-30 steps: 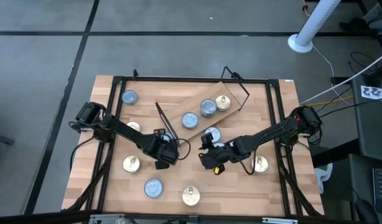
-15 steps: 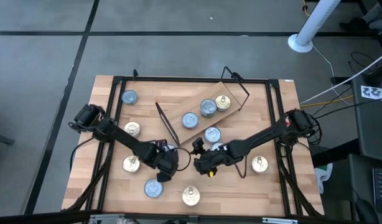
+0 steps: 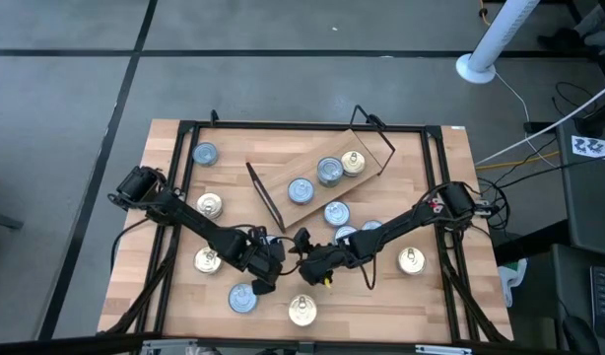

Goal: Stack canned seafood by type on shelf
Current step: Stack the red tuna can on the shelf on top of the other red tuna can

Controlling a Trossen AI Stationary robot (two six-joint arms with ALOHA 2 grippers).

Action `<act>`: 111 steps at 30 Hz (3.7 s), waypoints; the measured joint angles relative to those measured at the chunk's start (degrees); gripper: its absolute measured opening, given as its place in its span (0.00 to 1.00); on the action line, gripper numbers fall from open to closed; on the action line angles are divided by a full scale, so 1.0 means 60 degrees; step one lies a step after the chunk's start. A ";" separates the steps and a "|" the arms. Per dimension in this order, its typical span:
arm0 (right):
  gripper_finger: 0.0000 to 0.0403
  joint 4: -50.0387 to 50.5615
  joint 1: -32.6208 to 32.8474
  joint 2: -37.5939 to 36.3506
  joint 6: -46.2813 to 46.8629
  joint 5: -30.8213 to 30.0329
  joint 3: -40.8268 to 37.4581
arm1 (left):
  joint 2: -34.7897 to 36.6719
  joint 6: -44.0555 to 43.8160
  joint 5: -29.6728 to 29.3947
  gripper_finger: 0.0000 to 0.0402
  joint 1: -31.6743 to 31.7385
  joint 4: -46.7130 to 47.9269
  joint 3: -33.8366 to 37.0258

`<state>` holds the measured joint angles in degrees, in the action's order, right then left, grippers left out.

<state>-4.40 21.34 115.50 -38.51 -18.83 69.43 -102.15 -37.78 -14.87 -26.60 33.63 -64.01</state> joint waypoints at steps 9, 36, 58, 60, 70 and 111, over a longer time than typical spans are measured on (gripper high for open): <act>0.58 -0.0841 0.0000 0.0211 -0.0166 -0.0011 0.0000 | 0.0000 -0.0576 -0.0007 0.00 0.0208 -0.0158 -0.0004; 0.58 -0.0583 0.0011 0.0554 0.0129 -0.1446 0.0000 | 0.0015 -0.1483 -0.0022 0.00 0.0646 -0.1272 -0.0007; 0.58 -0.0516 0.0339 0.0554 0.0168 -0.1775 0.0000 | 0.0018 -0.2142 -0.0015 0.00 0.0650 -0.1690 -0.0025; 0.58 -0.0520 0.0327 0.0554 0.0202 -0.1789 0.0000 | 0.0018 -0.2129 -0.0022 0.00 0.0650 -0.1705 -0.0099; 0.58 -0.0528 0.0329 0.0554 0.0239 -0.1795 0.0000 | 0.0018 -0.1931 -0.0029 0.00 0.0650 -0.1712 -0.0420; 0.32 0.2455 0.1021 -0.0940 0.0985 -0.4699 0.0000 | 0.2615 -0.0121 0.2177 0.15 0.1065 -0.0900 -0.0448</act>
<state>10.33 27.47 109.86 -32.60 -47.02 69.43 -86.46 -38.50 -1.81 -20.21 28.23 -66.70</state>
